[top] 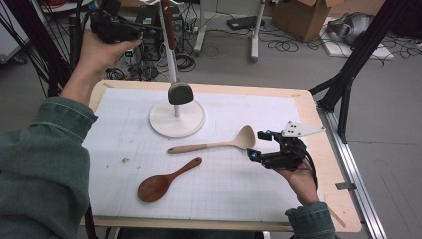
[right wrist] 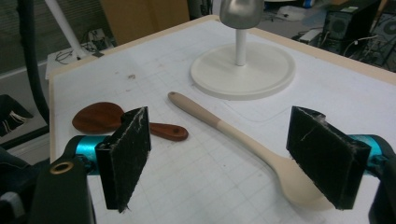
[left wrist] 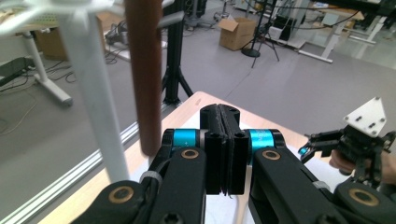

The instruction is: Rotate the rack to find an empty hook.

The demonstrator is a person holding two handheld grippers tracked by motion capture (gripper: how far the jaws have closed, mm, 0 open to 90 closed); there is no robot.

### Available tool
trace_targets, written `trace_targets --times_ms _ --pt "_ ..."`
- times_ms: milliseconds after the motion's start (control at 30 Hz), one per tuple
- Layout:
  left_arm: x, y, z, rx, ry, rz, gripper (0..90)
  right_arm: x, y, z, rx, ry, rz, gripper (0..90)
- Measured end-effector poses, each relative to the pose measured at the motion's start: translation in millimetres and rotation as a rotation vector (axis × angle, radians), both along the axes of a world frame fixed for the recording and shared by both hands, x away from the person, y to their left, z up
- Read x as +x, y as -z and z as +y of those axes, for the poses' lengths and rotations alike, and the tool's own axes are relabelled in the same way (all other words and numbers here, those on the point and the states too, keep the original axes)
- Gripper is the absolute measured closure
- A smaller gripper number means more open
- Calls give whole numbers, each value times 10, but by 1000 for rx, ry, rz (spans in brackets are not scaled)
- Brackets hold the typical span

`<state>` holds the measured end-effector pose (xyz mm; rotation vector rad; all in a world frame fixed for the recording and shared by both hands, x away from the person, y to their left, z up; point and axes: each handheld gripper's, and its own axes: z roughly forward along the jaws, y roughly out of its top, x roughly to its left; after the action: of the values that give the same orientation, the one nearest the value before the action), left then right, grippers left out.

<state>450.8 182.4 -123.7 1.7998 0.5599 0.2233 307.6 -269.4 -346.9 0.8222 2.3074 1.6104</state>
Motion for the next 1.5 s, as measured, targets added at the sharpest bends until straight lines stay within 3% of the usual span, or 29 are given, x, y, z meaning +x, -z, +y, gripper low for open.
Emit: trace_targets --times_ms 200,567,800,1033,1500 --pt "33 -48 -86 15 10 -1 884 -4 17 -62 2 18 2 205" --pt "15 -188 -119 -12 -30 -13 891 -2 -48 -45 -9 13 -8 203" --pt "20 -289 -289 -15 -39 -30 893 24 -35 -17 -14 1 -5 203" --pt "61 -269 -420 -26 -57 -31 892 25 -31 -17 -11 -2 -5 202" --pt "98 -262 -380 -42 -116 -39 892 29 7 -8 -6 -6 -1 202"
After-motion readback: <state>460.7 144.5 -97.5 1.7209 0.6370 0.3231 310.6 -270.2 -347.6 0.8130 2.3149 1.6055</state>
